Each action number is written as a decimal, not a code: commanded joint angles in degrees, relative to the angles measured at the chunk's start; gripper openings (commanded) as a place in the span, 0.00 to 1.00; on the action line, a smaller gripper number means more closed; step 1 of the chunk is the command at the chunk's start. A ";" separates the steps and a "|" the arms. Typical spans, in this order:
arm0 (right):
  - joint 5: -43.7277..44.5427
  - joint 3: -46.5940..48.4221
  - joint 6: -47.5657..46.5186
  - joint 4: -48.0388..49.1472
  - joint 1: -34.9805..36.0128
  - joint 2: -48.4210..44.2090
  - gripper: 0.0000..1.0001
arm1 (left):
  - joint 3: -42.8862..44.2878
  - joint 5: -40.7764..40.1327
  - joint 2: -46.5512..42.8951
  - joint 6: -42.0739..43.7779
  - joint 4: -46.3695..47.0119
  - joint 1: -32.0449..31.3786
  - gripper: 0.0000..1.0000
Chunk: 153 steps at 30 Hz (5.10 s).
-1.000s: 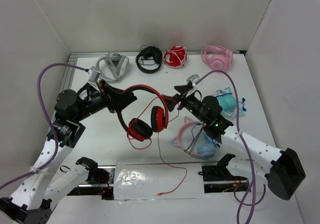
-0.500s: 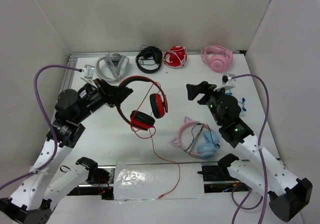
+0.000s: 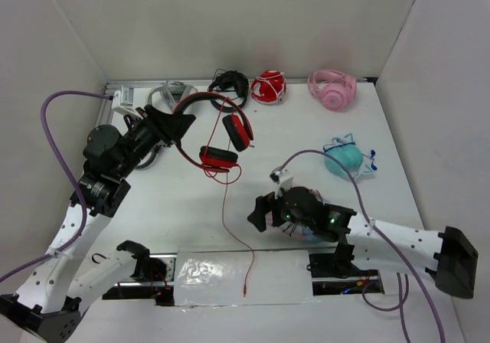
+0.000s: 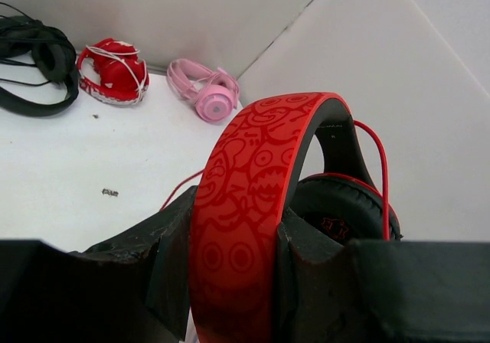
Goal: Wrap the headphones
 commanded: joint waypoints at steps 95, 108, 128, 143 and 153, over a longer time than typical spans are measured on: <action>-2.75 64.65 -41.01 0.13 -14.65 25.96 0.00 | -29.27 13.62 -2.04 2.18 22.21 -0.10 0.00; 4.56 72.83 -25.98 2.33 -30.10 32.47 0.00 | -33.32 23.21 -14.25 2.36 16.85 -0.19 0.00; -5.47 55.00 -19.21 9.00 -40.84 24.57 0.00 | -27.44 14.81 -12.42 0.86 4.73 -0.10 0.00; -14.86 46.57 -18.34 9.80 -45.33 24.12 0.00 | -24.63 15.66 -14.26 1.13 5.87 -0.10 0.00; -20.48 37.86 -14.91 20.24 -36.98 33.26 0.00 | -20.31 22.69 -13.03 -3.00 16.57 -0.19 0.00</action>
